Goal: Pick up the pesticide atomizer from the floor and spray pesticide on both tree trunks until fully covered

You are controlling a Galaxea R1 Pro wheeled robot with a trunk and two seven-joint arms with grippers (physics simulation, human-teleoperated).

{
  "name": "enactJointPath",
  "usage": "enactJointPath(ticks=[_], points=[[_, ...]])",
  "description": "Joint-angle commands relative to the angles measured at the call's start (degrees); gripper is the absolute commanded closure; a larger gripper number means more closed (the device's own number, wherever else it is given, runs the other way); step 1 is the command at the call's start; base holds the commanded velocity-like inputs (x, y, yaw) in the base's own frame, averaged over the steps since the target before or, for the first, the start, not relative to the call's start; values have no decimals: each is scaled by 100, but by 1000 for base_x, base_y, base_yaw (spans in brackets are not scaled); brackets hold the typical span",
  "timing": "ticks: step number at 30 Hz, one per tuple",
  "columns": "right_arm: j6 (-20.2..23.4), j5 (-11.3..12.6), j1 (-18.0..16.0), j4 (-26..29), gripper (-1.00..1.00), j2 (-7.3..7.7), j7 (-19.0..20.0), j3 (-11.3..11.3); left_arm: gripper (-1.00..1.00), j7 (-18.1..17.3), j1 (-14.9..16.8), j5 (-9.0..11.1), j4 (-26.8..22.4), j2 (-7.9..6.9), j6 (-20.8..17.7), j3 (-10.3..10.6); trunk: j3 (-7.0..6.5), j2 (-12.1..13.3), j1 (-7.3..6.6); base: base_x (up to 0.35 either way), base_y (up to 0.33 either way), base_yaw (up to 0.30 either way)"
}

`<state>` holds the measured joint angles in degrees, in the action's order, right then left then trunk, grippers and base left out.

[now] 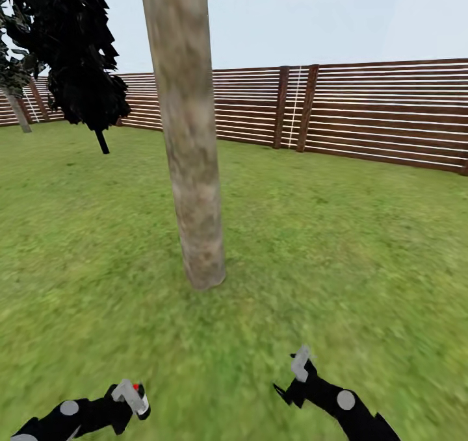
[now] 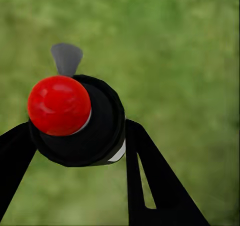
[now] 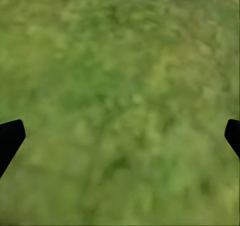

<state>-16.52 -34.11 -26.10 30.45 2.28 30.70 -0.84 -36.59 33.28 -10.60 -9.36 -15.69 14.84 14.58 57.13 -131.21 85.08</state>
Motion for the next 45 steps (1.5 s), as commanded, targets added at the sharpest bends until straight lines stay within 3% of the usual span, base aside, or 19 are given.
enactJointPath(ticks=[1,4,7,9,12,18,23,24,28,34,37,39,45], points=[[129,-109,-150,90,-100,-14,433,8,100,-187,151,-147,-3,-7,-95,29,1,0,0,45,-9,0],[406,-384,-638,168,-100,-78,1236,102,100,-755,544,-472,-22,-9,-427,42,1,0,0,14,-3,0],[696,-451,-980,186,-100,-369,1972,153,100,-1532,942,-922,-203,7,-721,40,1,0,0,2,0,0],[765,-465,-1055,195,-100,-598,2188,159,100,-2152,1039,-1137,-383,26,-846,45,1,0,0,0,0,0],[777,-465,-1077,181,-100,-714,2252,163,100,-2458,1016,-1318,-609,16,-886,44,1,0,0,0,0,0],[778,-465,-1081,146,-100,-750,2265,203,100,-2505,990,-1649,-672,37,-888,35,1,0,0,0,0,0],[776,-452,-1081,134,-100,-755,2266,1025,100,-2426,986,-1695,-648,160,-845,19,1,0,0,0,0,0],[774,-448,-1081,135,100,-755,2270,1137,100,-2351,981,-1713,-651,217,-839,23,1,0,0,0,0,0],[773,-448,-1081,137,100,-840,2274,1264,100,-2166,971,-2048,-666,485,-834,20,1,0,0,0,0,0],[773,-452,-1081,164,100,-886,2345,1302,100,-1859,958,-2143,-666,835,-821,26,1,0,0,0,0,0],[769,-448,-1081,186,100,-963,2352,1317,100,-1831,953,-2374,-658,1027,-812,22,1,0,0,0,0,0],[765,-447,-1081,190,100,-1053,2353,1322,100,-1785,953,-2400,-654,1115,-806,20,1,0,0,0,0,0],[756,-449,-1081,198,100,-1073,2353,1324,100,-1739,801,-2489,-678,1198,-781,59,1,0,0,0,0,0]])
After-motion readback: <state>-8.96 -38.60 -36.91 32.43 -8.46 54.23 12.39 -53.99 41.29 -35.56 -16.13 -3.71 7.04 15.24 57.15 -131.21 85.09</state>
